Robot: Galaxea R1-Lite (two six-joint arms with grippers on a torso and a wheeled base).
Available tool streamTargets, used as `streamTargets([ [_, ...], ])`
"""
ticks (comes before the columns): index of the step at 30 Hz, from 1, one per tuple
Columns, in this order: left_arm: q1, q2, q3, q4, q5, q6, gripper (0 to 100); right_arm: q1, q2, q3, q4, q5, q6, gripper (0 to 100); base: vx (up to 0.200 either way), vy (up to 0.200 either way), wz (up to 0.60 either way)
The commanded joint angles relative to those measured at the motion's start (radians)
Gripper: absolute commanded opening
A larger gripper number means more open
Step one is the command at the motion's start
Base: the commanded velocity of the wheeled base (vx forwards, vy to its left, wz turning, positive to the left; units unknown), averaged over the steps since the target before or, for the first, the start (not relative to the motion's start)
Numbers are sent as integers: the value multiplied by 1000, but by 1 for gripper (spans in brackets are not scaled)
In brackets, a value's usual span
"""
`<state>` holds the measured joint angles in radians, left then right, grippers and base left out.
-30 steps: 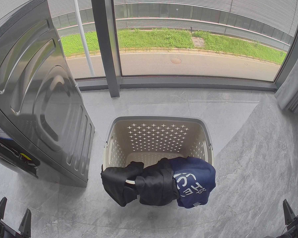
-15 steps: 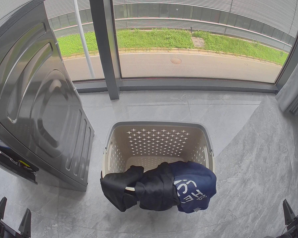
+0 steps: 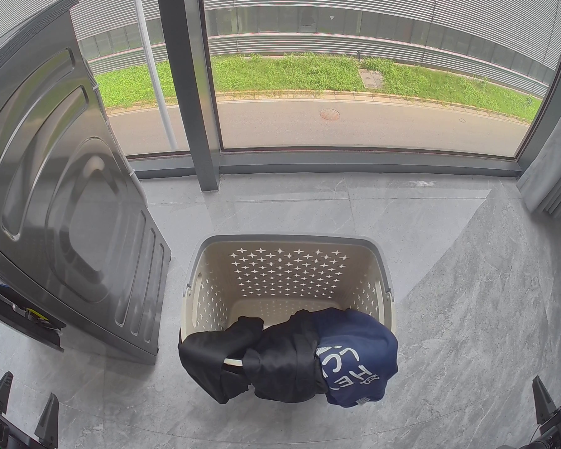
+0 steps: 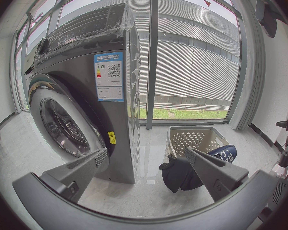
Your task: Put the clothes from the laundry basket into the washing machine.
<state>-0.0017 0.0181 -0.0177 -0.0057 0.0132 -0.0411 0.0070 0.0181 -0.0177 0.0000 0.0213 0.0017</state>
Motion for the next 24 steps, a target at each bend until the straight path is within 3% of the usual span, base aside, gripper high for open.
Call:
streamTargets([
  [1, 0, -12, 18, 0, 1, 0, 100, 1, -18, 18, 0, 0, 0, 100, 0, 0, 0],
  [5, 0, -12, 18, 0, 1, 0, 100, 1, -18, 18, 0, 0, 0, 100, 0, 0, 0],
  [11, 0, -12, 18, 0, 1, 0, 100, 1, -18, 18, 0, 2, 0, 100, 200, 0, 0],
  [20, 0, -12, 18, 0, 1, -2, 100, 1, -18, 18, 0, 2, 0, 100, 0, 0, 0],
  [24, 0, -12, 18, 1, 1, -2, 100, 1, -18, 18, 0, 2, 0, 100, 200, 0, 0],
])
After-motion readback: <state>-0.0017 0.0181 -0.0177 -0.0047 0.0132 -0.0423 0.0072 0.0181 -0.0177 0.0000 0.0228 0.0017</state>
